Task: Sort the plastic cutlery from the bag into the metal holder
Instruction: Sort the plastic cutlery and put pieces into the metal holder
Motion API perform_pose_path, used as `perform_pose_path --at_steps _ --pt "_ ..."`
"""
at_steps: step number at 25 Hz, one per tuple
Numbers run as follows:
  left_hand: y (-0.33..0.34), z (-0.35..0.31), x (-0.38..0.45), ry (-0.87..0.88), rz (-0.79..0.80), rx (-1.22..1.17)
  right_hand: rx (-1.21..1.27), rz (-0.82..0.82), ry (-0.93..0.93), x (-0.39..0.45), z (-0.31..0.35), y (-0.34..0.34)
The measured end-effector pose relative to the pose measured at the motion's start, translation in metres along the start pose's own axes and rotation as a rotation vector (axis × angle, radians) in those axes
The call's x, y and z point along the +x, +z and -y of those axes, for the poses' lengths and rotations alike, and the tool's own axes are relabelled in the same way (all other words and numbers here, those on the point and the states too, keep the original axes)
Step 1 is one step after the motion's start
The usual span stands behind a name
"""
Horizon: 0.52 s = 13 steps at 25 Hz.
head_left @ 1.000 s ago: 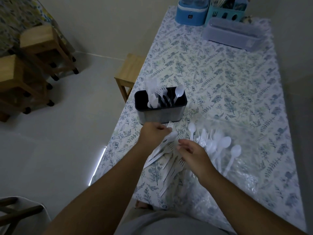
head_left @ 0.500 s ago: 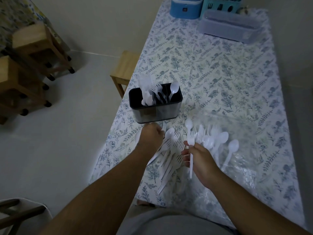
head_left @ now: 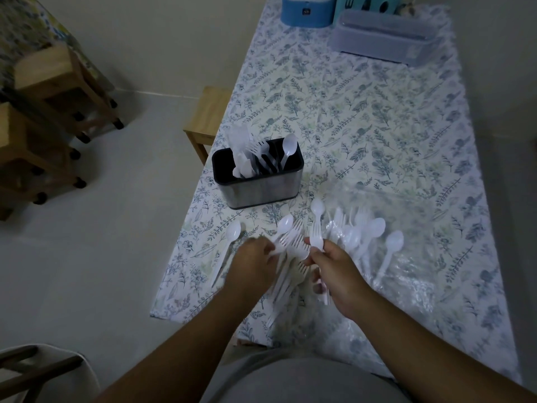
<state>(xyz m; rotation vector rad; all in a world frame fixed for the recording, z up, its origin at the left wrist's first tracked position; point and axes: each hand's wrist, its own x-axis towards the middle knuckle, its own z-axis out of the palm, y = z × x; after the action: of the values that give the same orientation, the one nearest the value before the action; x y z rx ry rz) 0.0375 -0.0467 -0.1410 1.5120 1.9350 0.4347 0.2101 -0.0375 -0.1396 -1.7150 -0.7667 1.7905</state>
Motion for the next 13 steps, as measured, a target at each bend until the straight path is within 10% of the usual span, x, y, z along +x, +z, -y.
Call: perform_pose_path --at_steps 4,10,13 --pt "0.008 0.028 -0.011 0.02 0.023 0.17 -0.044 -0.031 0.051 0.005 -0.013 -0.005" --pt "0.004 -0.005 -0.019 -0.026 0.108 -0.425 0.073 0.117 -0.05 -0.004 -0.01 0.006" --pt "0.01 -0.017 -0.027 0.113 0.071 -0.304 -0.063 0.034 -0.108 -0.003 -0.015 0.006"
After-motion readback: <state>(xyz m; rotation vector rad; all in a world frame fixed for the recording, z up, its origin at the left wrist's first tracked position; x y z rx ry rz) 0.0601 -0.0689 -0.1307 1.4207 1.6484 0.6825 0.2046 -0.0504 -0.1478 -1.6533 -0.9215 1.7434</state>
